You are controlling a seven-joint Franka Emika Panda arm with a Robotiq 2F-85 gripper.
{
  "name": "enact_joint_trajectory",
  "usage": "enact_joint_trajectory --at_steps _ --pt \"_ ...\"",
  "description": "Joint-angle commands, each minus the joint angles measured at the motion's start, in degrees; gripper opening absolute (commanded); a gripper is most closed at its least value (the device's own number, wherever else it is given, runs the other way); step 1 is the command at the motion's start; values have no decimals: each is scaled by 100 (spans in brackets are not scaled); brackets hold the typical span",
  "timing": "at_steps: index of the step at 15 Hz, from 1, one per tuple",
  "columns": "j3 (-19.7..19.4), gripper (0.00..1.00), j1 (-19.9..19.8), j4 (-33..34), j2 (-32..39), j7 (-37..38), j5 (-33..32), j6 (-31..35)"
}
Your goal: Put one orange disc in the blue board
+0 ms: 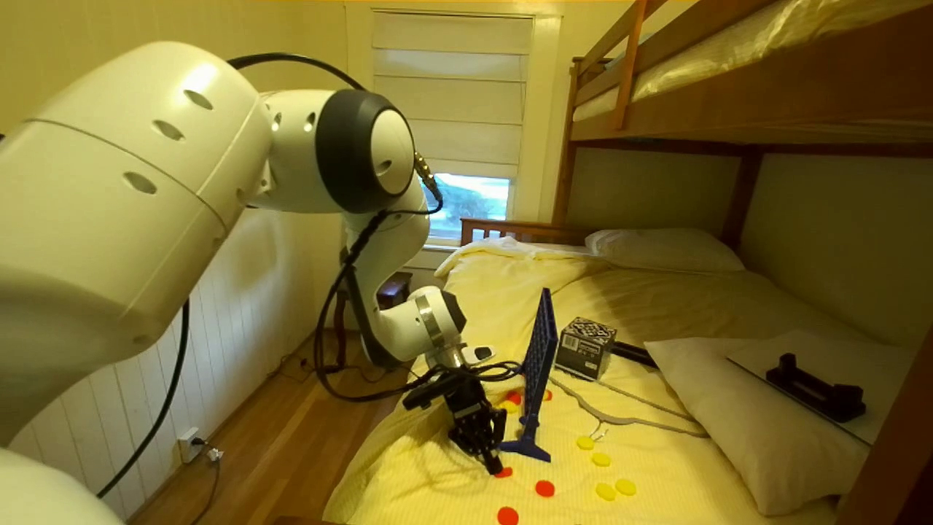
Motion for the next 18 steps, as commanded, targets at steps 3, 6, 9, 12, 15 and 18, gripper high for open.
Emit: enact_joint_trajectory --at_steps 3,6,9,12,15,18 --pt "23 1 -72 -335 -296 -67 -105 349" --pt "52 1 -199 -795 -686 -475 -231 836" --pt "27 1 -320 -1334 -1137 -802 -320 1401" --pt "5 1 -483 -1955 -1701 -1082 -349 1902" --pt "5 1 -673 -2591 -2304 -1421 -316 2315" --pt "22 1 -909 -3192 -2917 -1894 -250 2633"
